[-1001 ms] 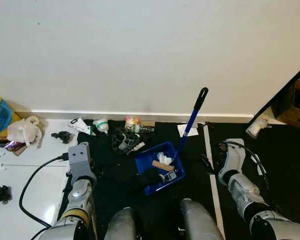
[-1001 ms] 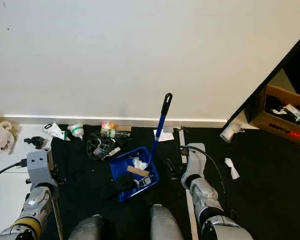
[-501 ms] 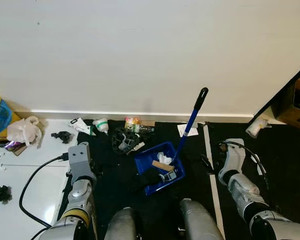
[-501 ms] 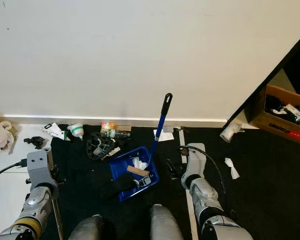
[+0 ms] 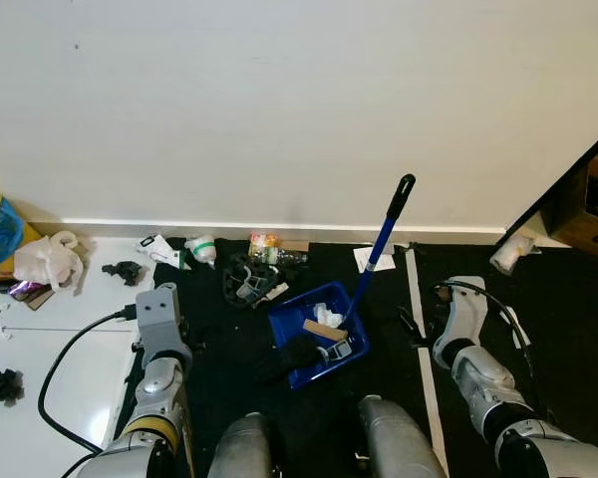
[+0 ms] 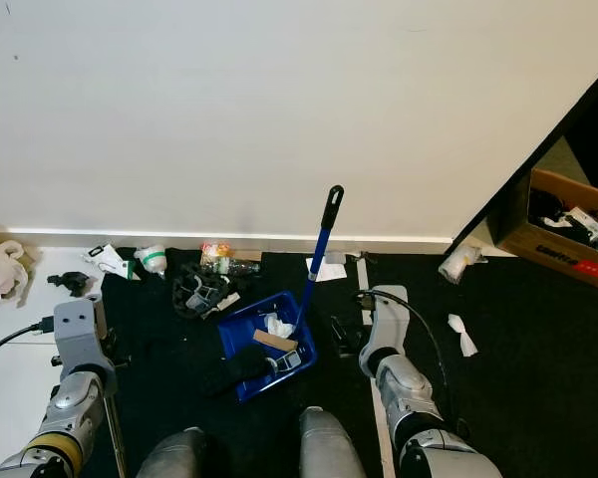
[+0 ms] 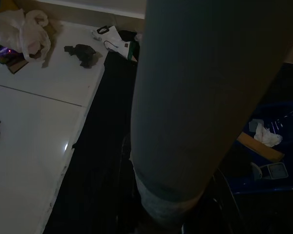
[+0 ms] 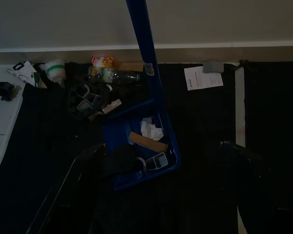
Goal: Sweep floor
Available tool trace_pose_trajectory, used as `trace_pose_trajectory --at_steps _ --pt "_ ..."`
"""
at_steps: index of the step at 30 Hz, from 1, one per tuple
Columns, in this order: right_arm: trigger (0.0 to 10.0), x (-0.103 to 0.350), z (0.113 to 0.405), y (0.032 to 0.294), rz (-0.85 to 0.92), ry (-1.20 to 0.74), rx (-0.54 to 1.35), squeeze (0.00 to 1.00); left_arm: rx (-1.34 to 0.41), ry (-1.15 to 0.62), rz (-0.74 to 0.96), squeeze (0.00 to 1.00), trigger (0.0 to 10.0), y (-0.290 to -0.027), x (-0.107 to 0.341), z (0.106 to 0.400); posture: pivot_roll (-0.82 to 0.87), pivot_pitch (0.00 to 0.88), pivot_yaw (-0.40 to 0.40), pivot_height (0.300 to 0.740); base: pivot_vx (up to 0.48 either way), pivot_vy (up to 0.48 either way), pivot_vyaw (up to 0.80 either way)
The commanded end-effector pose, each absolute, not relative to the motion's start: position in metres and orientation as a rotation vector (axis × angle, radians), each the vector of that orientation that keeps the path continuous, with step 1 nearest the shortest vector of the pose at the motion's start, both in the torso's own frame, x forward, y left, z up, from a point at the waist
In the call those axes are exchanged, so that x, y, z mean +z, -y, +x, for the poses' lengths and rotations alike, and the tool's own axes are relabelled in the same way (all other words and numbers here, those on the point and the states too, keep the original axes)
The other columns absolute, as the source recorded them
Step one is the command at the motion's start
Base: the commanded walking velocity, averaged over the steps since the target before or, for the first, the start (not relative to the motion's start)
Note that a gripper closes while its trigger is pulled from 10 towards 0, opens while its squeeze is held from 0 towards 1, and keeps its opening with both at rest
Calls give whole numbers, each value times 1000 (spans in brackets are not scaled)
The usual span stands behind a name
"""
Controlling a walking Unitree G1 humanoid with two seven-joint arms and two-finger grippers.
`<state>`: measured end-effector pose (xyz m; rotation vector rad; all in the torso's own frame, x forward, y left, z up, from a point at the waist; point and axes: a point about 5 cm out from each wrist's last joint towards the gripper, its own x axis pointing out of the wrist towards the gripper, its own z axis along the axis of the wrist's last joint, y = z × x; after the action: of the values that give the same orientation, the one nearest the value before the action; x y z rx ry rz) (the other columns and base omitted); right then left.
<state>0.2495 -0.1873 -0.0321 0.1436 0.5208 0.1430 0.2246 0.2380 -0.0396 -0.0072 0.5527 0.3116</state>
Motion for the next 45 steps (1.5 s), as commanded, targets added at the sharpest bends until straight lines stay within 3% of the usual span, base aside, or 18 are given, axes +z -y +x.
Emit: trace_pose_trajectory --at_steps 1,45 --pt "10000 -35 246 190 156 -539 127 0 322 -592 -63 0 10000 -233 -48 215 13 105 -46 740 0 0 0" --pt "10000 -34 247 191 152 -538 121 0 318 -588 -63 0 10000 -232 -48 216 13 108 -44 740 0 0 0"
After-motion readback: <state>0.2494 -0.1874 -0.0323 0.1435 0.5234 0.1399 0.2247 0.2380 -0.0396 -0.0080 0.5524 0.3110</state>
